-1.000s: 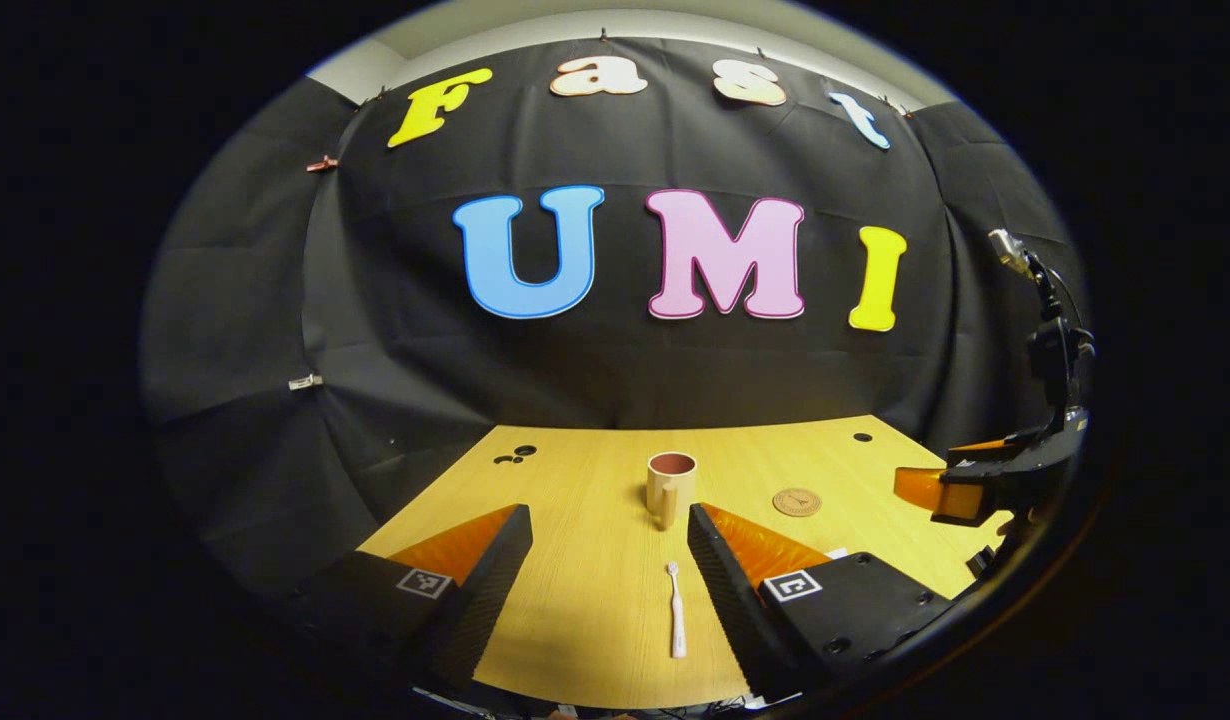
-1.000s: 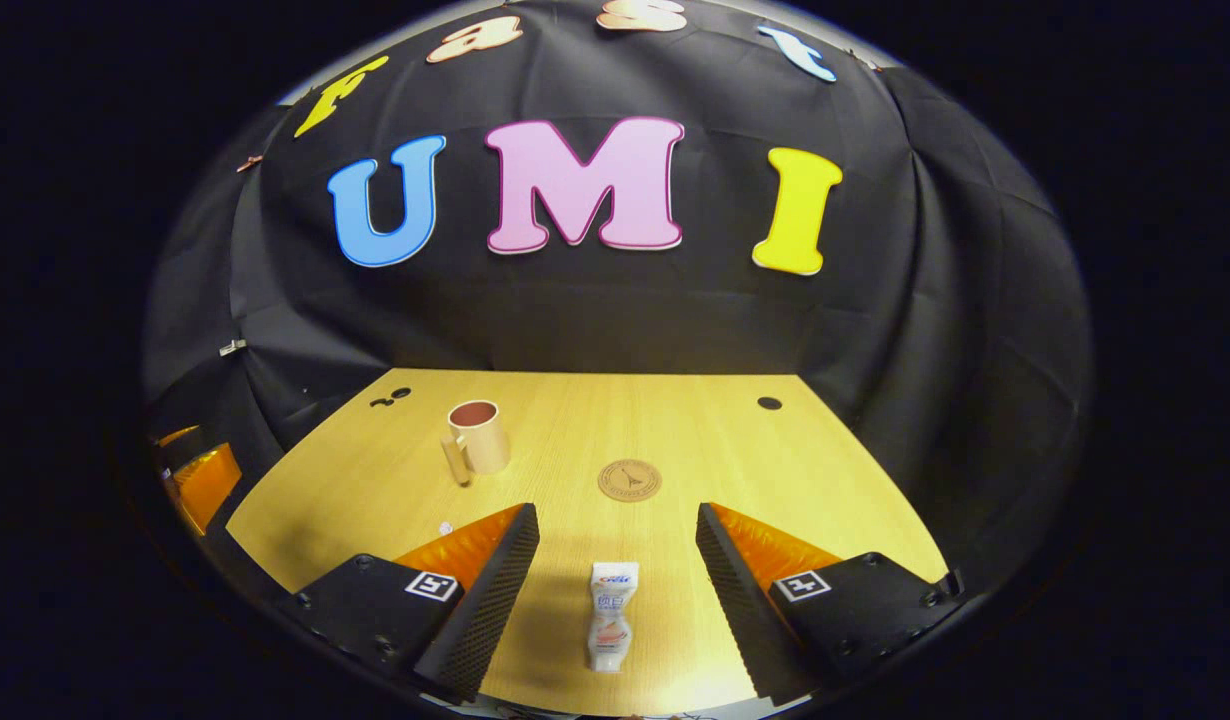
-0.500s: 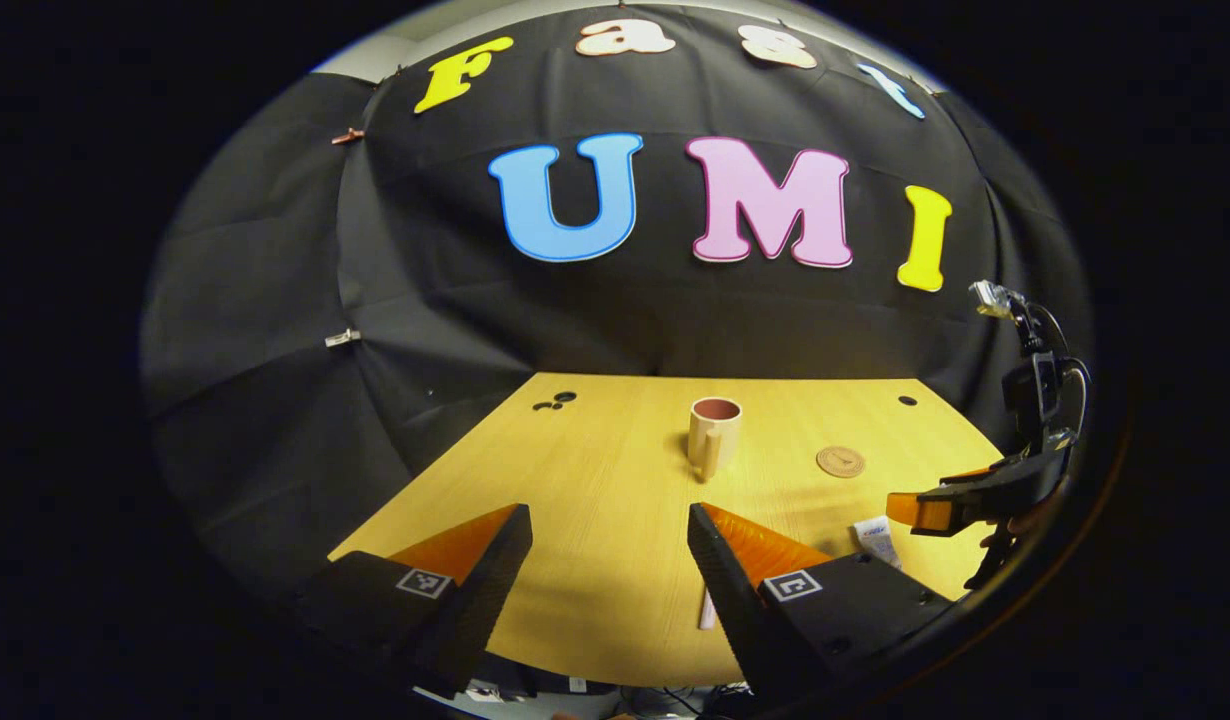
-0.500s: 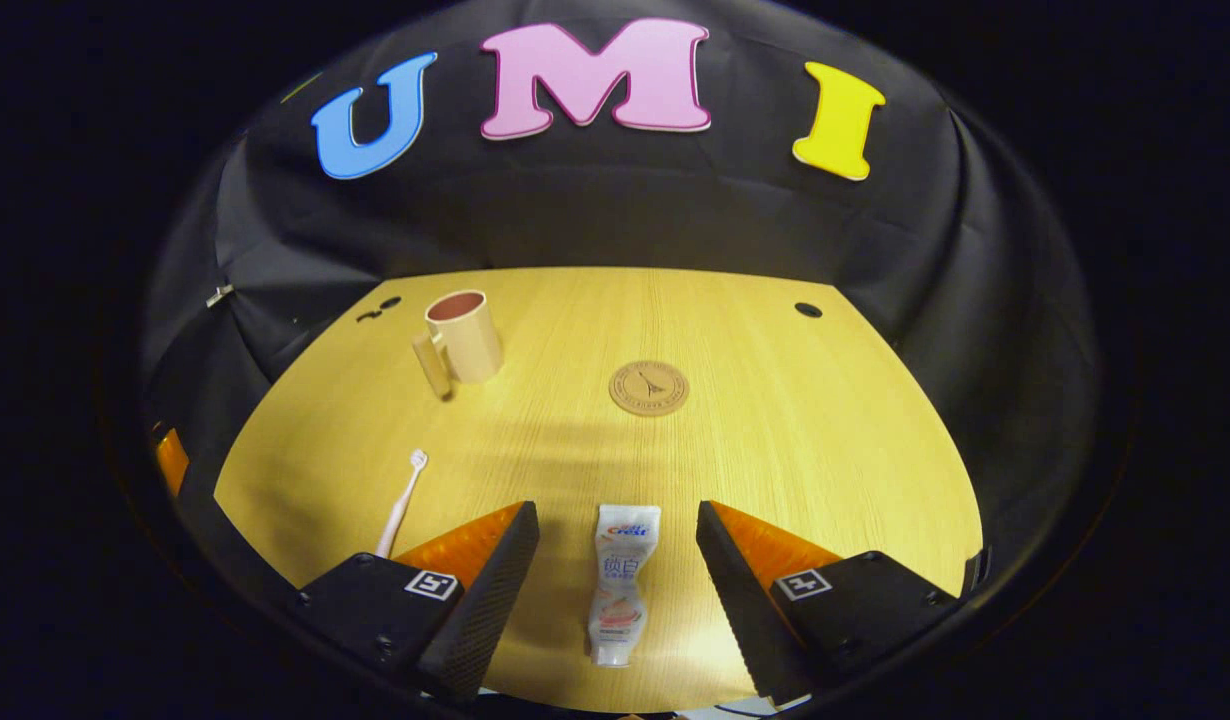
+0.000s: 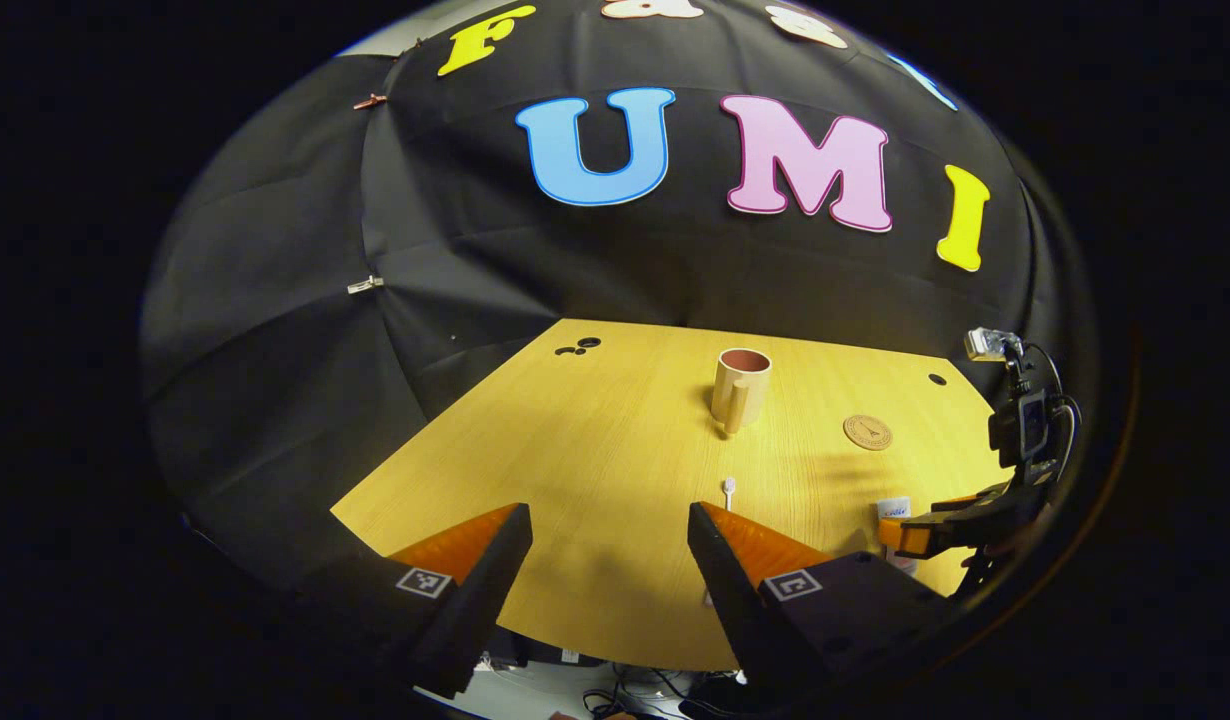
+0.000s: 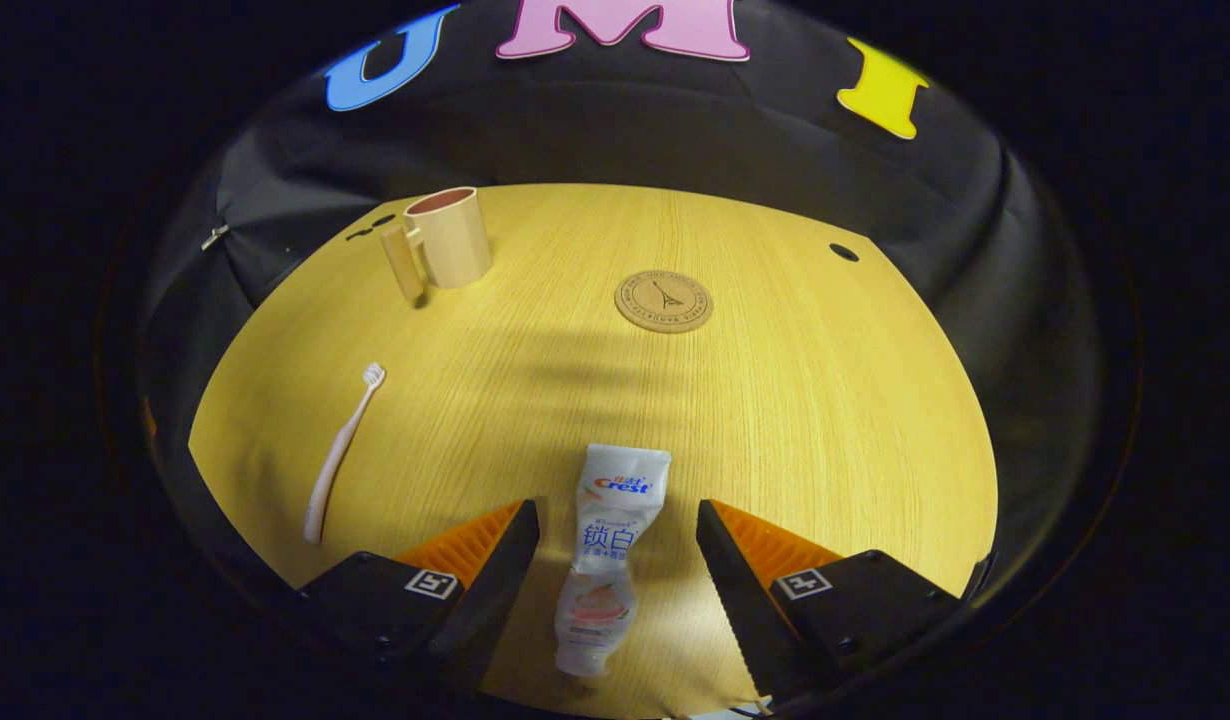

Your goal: Put the toothbrush and toothpaste on the desktop into the cup, then pick up the cup and place it on the coaster on the desktop.

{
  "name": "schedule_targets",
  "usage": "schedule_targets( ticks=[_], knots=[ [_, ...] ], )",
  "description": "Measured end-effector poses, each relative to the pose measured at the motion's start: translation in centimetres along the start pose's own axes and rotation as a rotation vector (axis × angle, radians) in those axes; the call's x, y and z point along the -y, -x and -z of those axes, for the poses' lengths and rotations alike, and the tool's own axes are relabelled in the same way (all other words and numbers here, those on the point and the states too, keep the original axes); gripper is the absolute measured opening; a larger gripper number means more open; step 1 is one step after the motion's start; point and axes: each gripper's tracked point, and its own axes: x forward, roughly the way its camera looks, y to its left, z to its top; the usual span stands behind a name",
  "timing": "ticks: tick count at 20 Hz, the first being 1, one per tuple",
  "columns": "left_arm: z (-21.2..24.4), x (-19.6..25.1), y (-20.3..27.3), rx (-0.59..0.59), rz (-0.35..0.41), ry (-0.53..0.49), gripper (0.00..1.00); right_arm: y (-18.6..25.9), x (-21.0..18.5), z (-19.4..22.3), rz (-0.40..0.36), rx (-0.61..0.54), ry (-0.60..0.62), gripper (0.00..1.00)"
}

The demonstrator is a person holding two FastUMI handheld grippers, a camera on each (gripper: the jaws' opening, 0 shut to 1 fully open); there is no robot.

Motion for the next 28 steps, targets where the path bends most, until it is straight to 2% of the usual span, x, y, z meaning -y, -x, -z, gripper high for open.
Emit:
schedule_targets(
  ticks=[5,8,10,11,12,13,14,15,16,18,19,20,22,28],
  knots=[
    [-1.0,0.3,-0.7,0.007,0.0,-0.013,0.98,-1.2,-0.3,1.3,0.0,-0.062,0.026,0.98],
    [-1.2,0.4,-1.0,0.006,0.006,-0.014,0.98,-1.2,-1.0,1.5,-0.021,-0.081,0.011,0.9],
    [-1.2,0.6,-1.0,0.004,0.012,-0.014,0.98,-1.2,-1.7,1.8,-0.044,-0.113,-0.025,0.75],
    [-1.1,0.6,-1.1,0.002,0.014,-0.016,0.98,-1.4,-1.7,1.7,-0.048,-0.114,-0.027,0.58],
    [-1.2,0.8,-1.1,0.002,0.016,-0.018,0.98,-1.4,-1.9,1.8,-0.054,-0.116,-0.017,0.58],
    [-1.2,0.8,-1.1,0.002,0.021,-0.021,0.98,-1.5,-1.9,1.7,-0.064,-0.116,0.005,0.45],
    [-1.3,0.9,-1.0,0.003,0.025,-0.025,0.98,-1.0,-2.0,1.5,-0.076,-0.116,0.022,0.41],
    [-1.2,1.0,-1.0,0.004,0.027,-0.029,0.98,-1.3,-2.0,1.8,-0.088,-0.121,0.03,0.33],
    [-1.3,1.1,-0.9,0.005,0.03,-0.033,0.98,-1.2,-2.1,1.7,-0.104,-0.123,0.026,0.38],
    [-1.3,1.4,-0.9,0.006,0.034,-0.034,0.98,-0.9,-2.9,1.7,-0.179,-0.129,0.023,0.35],
    [-1.2,1.6,-1.0,0.005,0.044,-0.03,0.98,-0.9,-3.0,1.8,-0.203,-0.13,0.029,0.3],
    [-1.1,2.5,-1.0,-0.001,0.08,-0.025,0.97,-0.8,-2.6,1.8,-0.203,-0.13,0.035,0.35],
    [-0.9,4.3,-0.8,-0.012,0.15,-0.028,0.98,-0.5,-1.9,1.3,-0.199,-0.106,0.028,0.35],
    [0.2,7.4,-2.9,-0.077,0.244,-0.062,0.97,1.5,-0.1,-1.9,-0.211,-0.018,0.003,0.35]
  ],
)
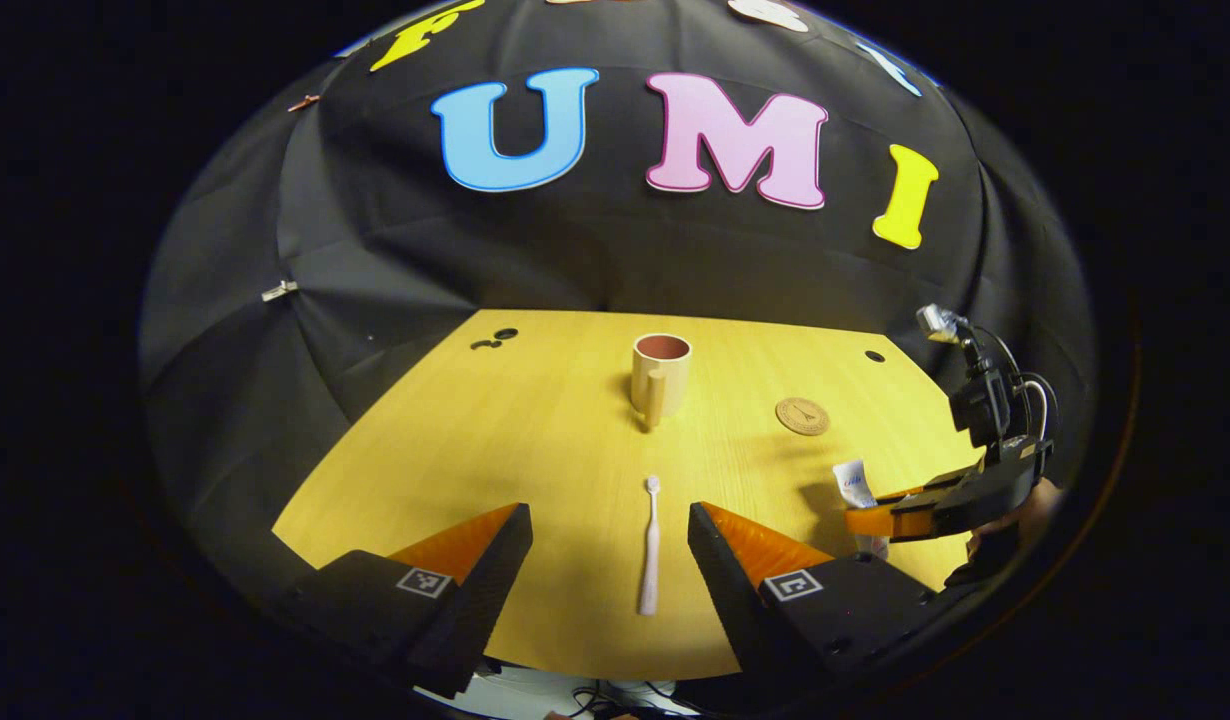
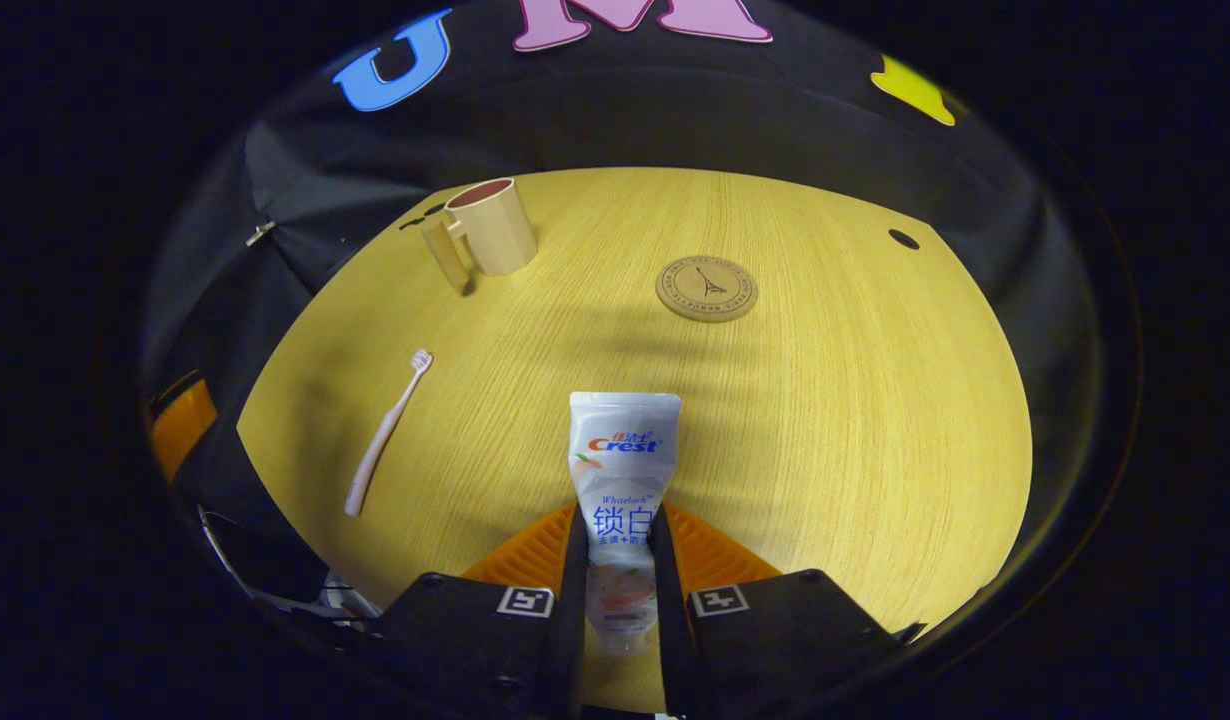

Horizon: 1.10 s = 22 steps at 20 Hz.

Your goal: Put the toothbrush and toothpaste on the desktop into the cup, then pick up the cup and place it on the coaster on the desktop.

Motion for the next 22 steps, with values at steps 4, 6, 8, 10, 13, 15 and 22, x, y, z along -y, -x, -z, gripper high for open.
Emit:
schedule_targets(
  ticks=[4,6,8,10,13,15,22],
  knots=[
    [1.3,2.3,-3.1,-0.098,0.054,-0.028,0.98,2.0,0.9,-1.5,-0.015,0.053,-0.015,0.35],
    [2.6,2.7,-5.1,-0.15,0.048,-0.033,0.98,2.8,1.7,-1.6,-0.013,0.068,-0.035,0.35],
    [4.5,2.7,-6.9,-0.229,0.041,-0.016,0.98,3.4,2.5,-1.4,-0.015,0.071,-0.053,0.35],
    [6.2,2.9,-8.4,-0.306,0.045,0.022,0.98,4.1,3.6,-1.1,0.0,0.076,-0.067,0.35],
    [8.0,2.4,-10.1,-0.389,0.03,0.063,0.98,4.5,4.9,-0.2,0.022,0.066,-0.074,0.35],
    [8.4,1.9,-11.1,-0.418,0.013,0.039,0.98,4.6,5.4,0.2,0.031,0.056,-0.097,0.34],
    [10.0,1.8,-12.4,-0.495,-0.002,-0.051,0.91,4.3,5.1,-0.1,0.022,0.056,-0.117,0.35]
  ],
)
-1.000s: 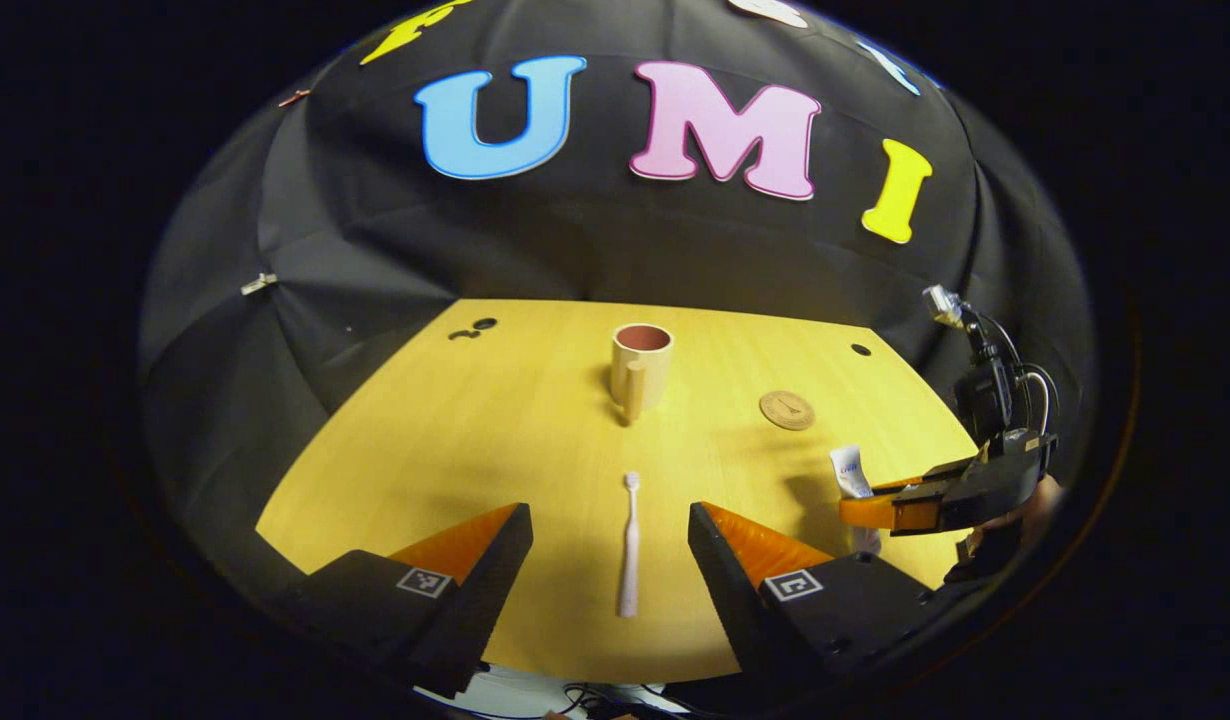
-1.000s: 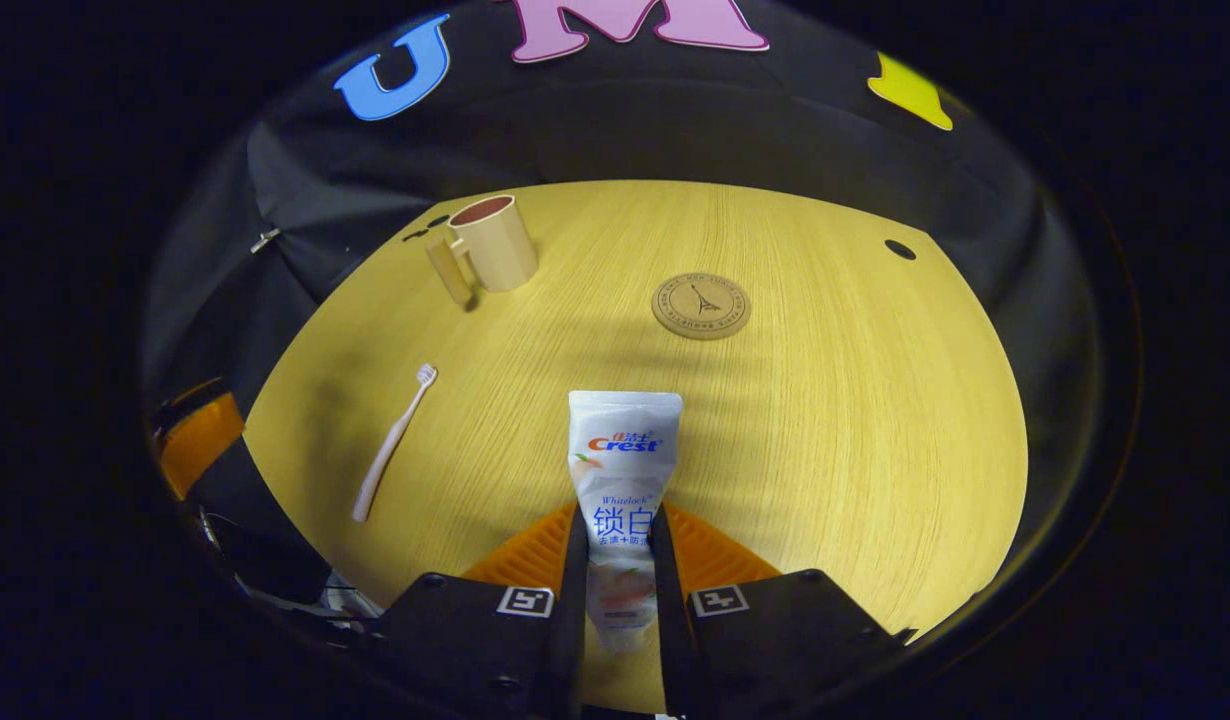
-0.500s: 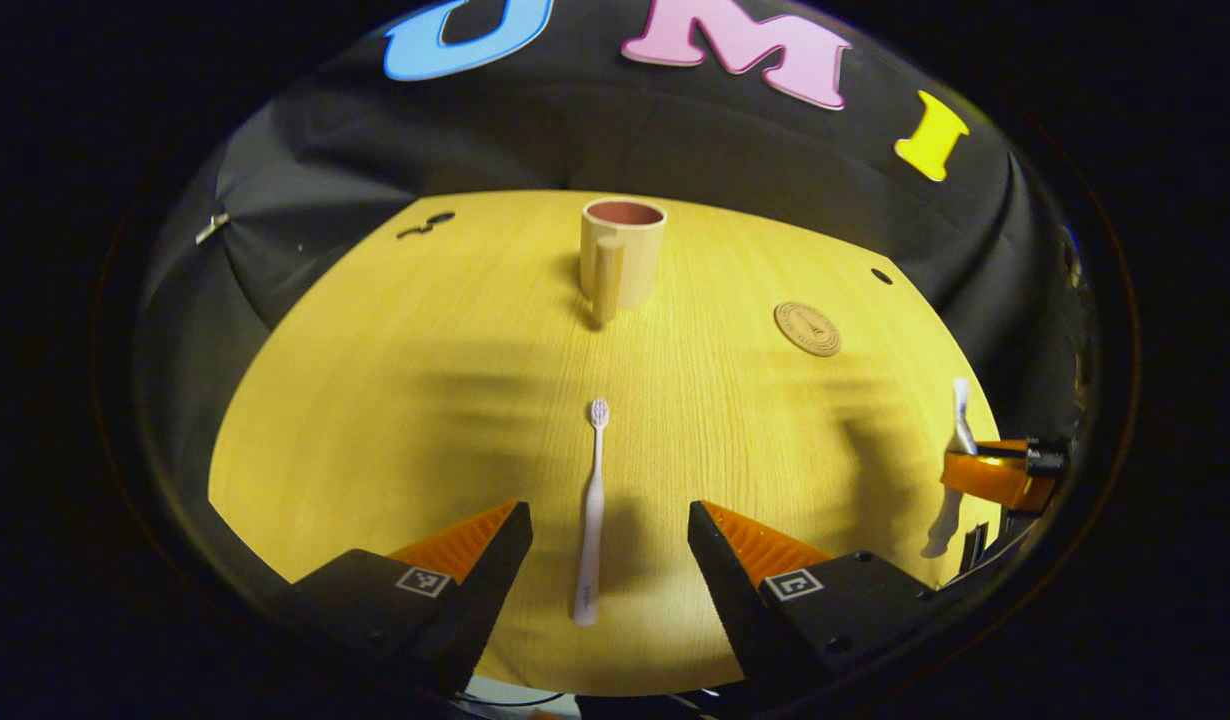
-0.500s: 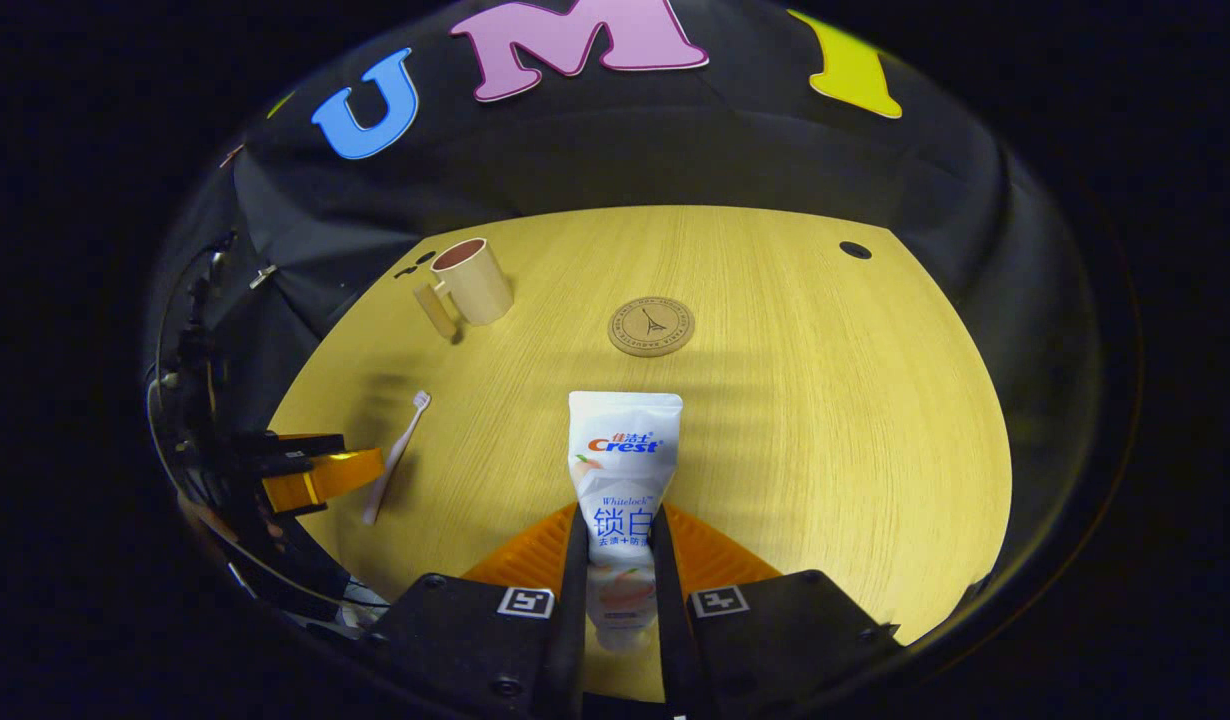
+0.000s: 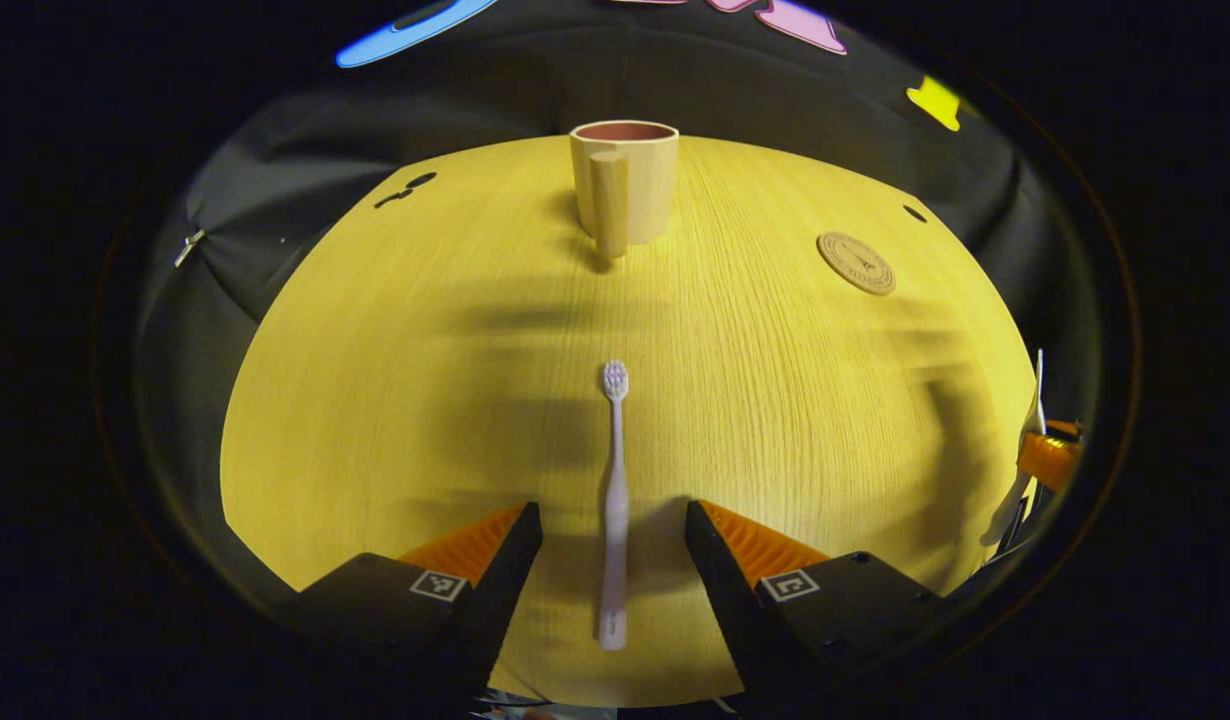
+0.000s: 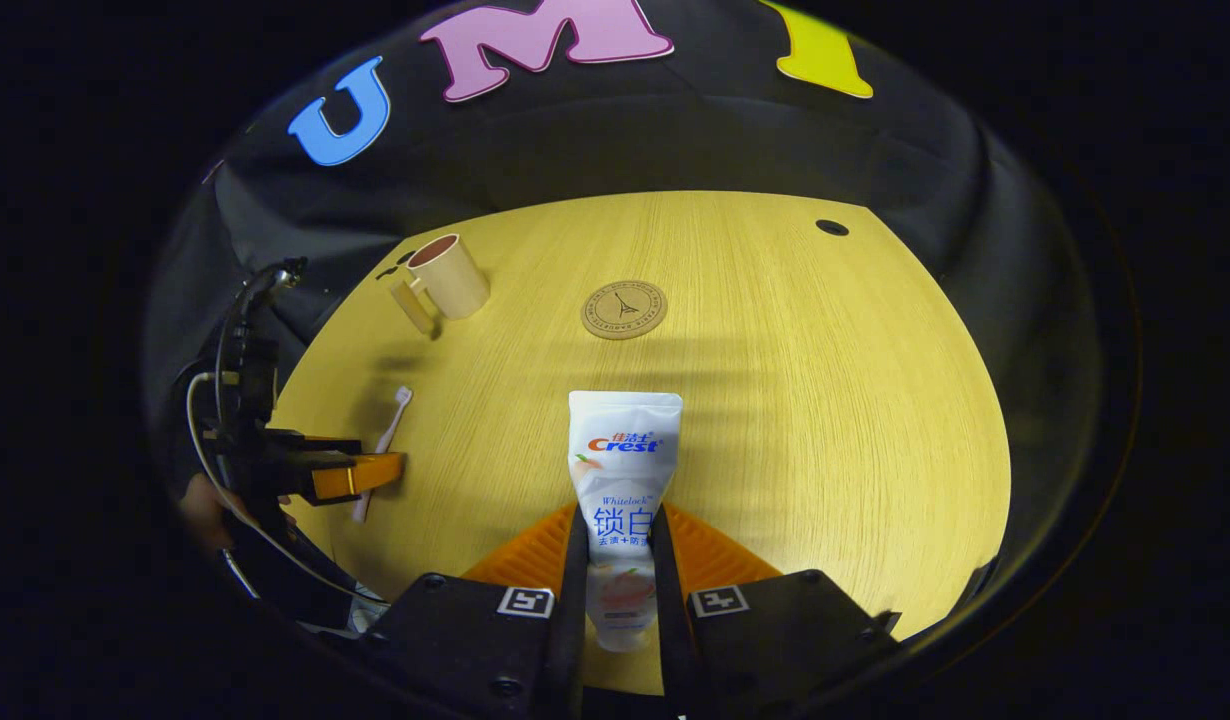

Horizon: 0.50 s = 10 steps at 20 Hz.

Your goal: Put the toothbrush and toothpaste on the desktop into the cup, then pick up the cup and place it on the coaster on the desktop.

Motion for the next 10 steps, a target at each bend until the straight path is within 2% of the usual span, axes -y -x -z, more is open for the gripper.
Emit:
schedule_targets(
  ticks=[5,8,10],
  knots=[
    [0.2,0.3,-0.3,-0.056,0.019,-0.018,0.82,-0.4,-0.4,-1.1,-0.016,0.017,-0.006,0.35],
    [-0.2,0.4,-0.4,-0.056,0.014,-0.008,0.36,-0.9,-0.7,-2.0,-0.029,0.024,0.001,0.35],
    [-0.3,0.4,-0.5,-0.059,0.017,-0.007,0.14,-1.0,-0.8,-2.8,-0.034,0.036,0.002,0.34]
  ],
)
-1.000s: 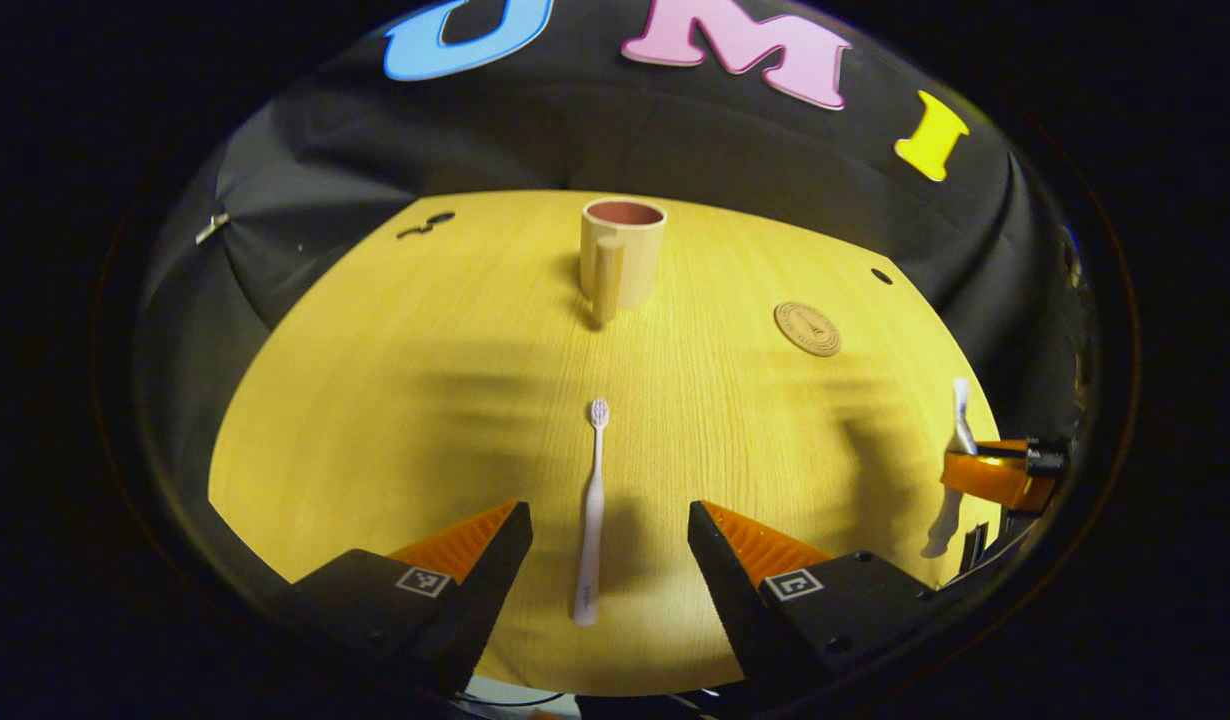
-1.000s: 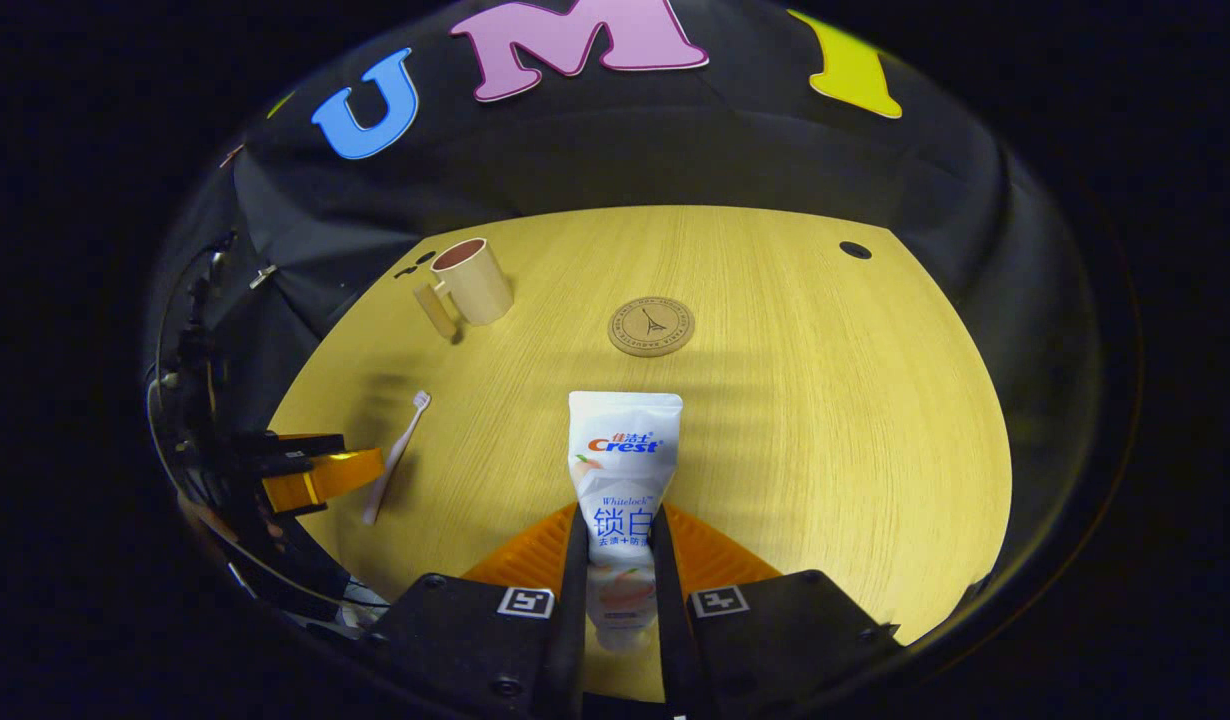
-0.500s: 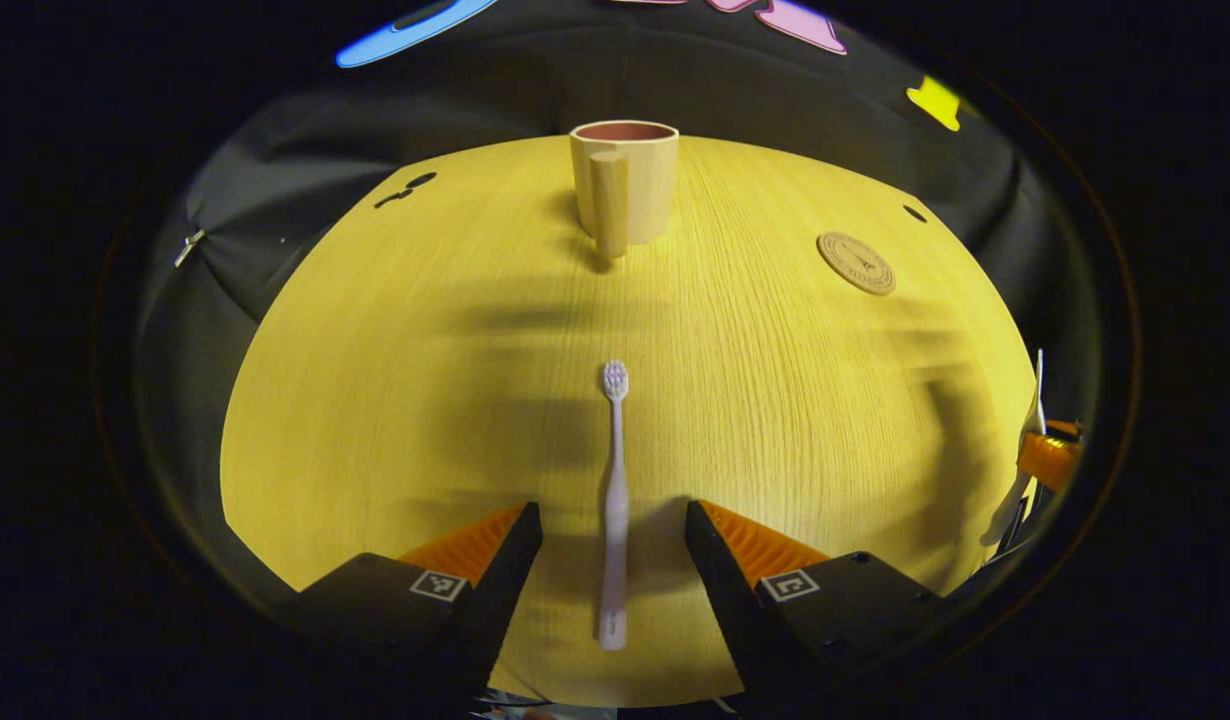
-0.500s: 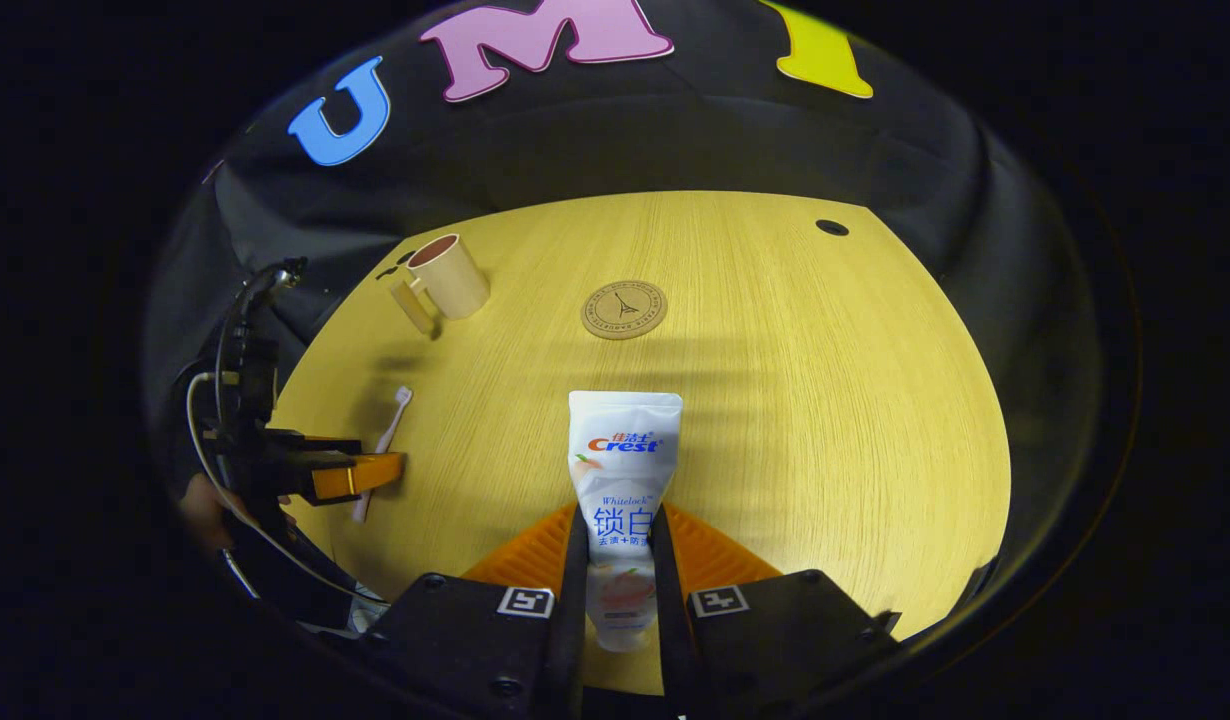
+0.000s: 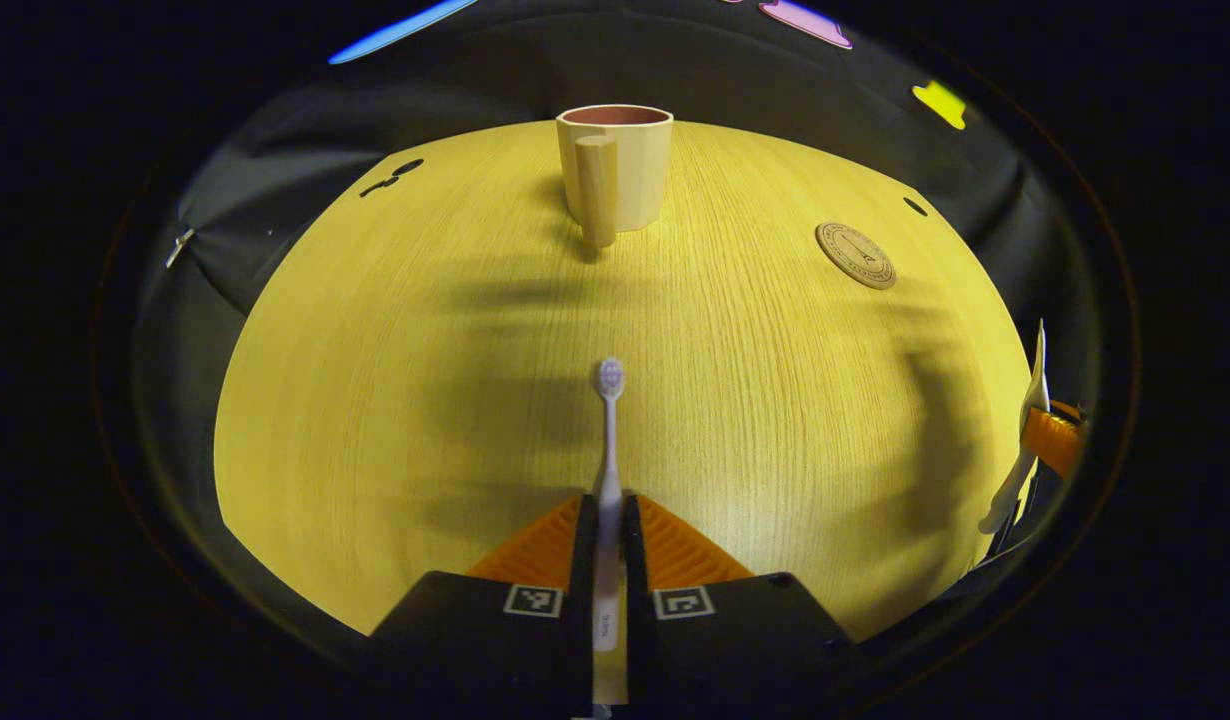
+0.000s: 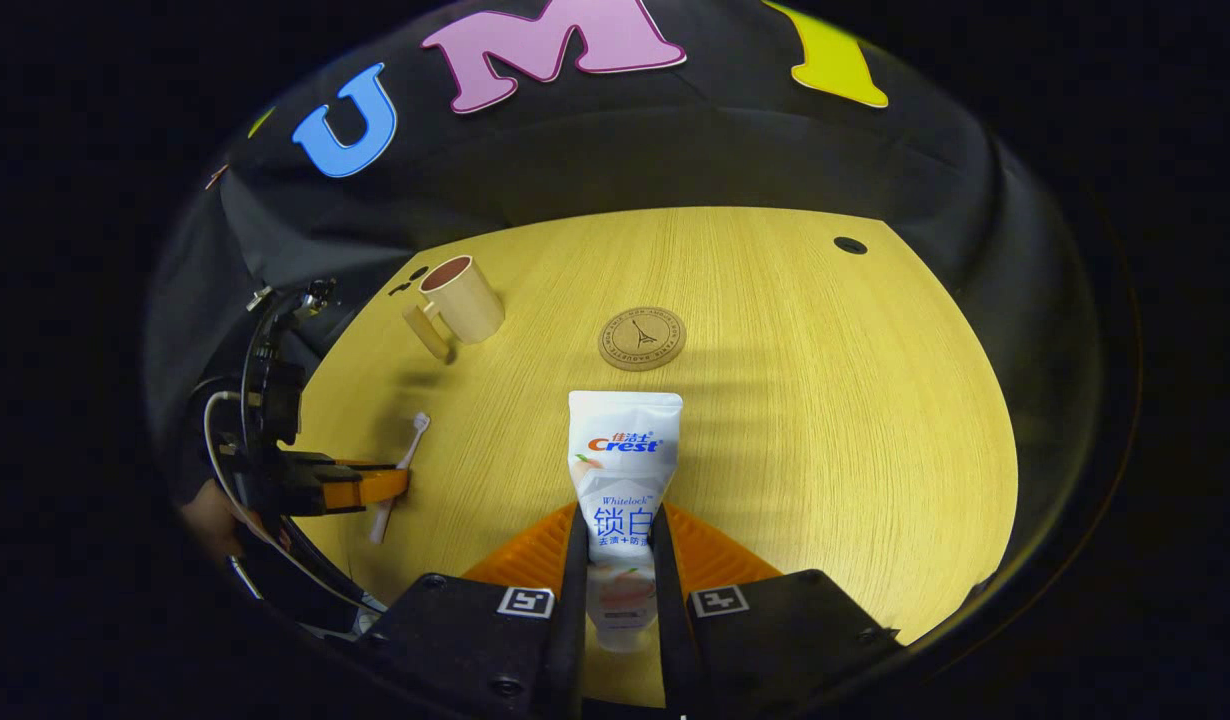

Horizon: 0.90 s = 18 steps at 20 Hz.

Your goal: Put the toothbrush and toothpaste on the desktop into the cup, then pick up the cup and place it on the coaster on the desktop.

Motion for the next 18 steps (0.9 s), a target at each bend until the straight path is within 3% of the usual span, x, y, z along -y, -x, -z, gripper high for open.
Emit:
schedule_targets(
  ticks=[5,10,18],
  knots=[
    [-0.3,-0.1,0.1,0.059,0.01,0.029,0.07,-0.1,-1.9,-3.5,-0.041,0.063,0.04,0.35],
    [0.1,-1.1,1.3,0.124,0.002,0.1,0.07,-0.4,-5.4,-8.9,-0.098,0.164,0.11,0.35],
    [-0.6,-3.1,7.1,0.271,0.036,0.196,0.06,-2.0,-13.2,-17.8,-0.22,0.359,0.236,0.34]
  ],
)
